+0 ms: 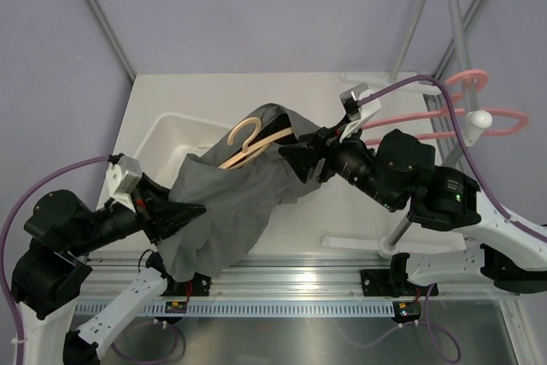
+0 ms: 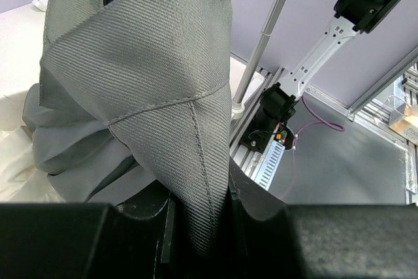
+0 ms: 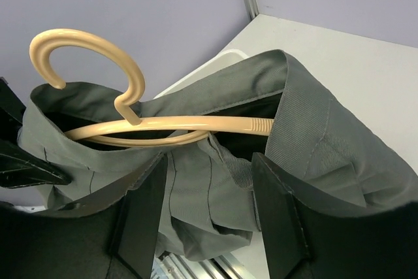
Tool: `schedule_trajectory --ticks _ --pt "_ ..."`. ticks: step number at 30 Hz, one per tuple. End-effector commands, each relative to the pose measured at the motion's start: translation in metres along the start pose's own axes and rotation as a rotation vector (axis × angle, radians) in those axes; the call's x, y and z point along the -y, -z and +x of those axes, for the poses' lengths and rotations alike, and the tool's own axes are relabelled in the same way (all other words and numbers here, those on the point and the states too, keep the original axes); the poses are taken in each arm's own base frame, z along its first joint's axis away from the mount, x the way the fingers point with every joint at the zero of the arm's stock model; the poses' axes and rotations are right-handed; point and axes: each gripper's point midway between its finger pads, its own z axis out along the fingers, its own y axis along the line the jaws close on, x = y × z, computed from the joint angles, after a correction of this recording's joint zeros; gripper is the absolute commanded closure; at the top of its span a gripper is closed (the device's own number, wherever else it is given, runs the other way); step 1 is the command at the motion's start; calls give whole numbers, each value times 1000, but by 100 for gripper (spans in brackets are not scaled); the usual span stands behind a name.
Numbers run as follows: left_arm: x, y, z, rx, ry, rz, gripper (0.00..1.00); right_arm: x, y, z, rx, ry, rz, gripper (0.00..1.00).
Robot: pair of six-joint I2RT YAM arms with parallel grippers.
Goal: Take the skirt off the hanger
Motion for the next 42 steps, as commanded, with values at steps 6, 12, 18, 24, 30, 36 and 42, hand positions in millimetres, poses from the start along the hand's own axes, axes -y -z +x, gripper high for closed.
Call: schedule_trajectory --ticks 6,12,18,24,30,36,42 --pt "32 11 -37 129 -99 116 100 -20 6 -8 14 14 -131 37" --pt "29 6 -32 124 -66 129 100 -44 -8 -8 11 0 -207 36" --pt "29 5 -33 129 -62 131 100 -68 -34 1 -23 4 -260 36" --pt "29 5 -30 120 -58 131 100 -83 -46 2 -15 11 -284 36" --pt "25 4 -27 109 -60 112 100 -72 -36 -8 5 27 -243 36" --pt "23 3 -26 108 -58 107 100 -61 -26 -12 9 33 -210 36" --pt "23 3 -28 106 -59 103 100 -57 -22 -10 5 33 -200 37"
